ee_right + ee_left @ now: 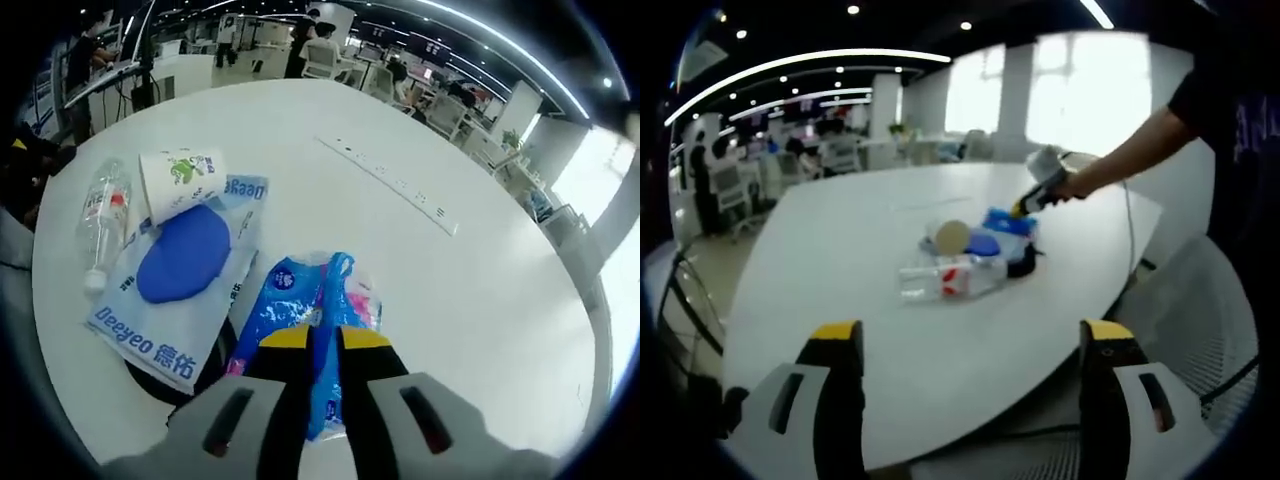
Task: Arrange the tabletop items into an orderly group along one side of the table until the central work area is clear of visible clutter.
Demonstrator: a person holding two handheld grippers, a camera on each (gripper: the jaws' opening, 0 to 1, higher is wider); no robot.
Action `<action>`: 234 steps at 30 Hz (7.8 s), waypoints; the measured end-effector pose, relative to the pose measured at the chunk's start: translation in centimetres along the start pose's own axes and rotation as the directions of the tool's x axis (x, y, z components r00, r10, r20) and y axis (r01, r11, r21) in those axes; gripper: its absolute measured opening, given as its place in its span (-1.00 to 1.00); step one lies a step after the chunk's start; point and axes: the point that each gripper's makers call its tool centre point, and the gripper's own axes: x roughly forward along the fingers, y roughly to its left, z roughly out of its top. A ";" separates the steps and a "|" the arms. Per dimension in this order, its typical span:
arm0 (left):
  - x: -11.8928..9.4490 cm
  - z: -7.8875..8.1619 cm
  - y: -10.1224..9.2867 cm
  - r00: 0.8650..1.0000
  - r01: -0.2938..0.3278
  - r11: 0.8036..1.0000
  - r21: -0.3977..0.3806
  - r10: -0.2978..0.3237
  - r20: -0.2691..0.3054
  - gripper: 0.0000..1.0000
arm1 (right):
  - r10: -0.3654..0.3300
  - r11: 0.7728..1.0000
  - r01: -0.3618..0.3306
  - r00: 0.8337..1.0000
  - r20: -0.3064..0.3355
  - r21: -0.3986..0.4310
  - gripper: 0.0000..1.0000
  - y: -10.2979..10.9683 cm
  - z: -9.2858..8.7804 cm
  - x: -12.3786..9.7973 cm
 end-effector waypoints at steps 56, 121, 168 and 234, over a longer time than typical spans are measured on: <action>7.5 0.1 1.2 0.939 0.289 0.884 0.367 -0.189 -0.286 0.91 | 0.068 0.969 -0.146 0.932 0.357 0.197 1.00 15.5 -0.2 -17.7; 21.8 -3.9 4.7 0.604 0.759 0.359 0.542 -0.079 -0.793 -0.07 | 0.039 0.966 -0.105 0.962 0.269 0.236 0.78 17.6 -4.6 -18.5; 17.4 -5.9 3.2 0.552 0.765 0.444 0.466 -0.080 -0.830 -0.23 | 0.035 0.973 -0.095 0.961 0.273 0.209 0.58 17.6 -4.4 -18.6; 16.7 -3.3 -1.3 0.680 0.705 0.465 0.535 -0.229 -0.697 -0.24 | 0.021 0.964 -0.099 0.953 0.302 0.246 0.57 17.2 -4.2 -18.9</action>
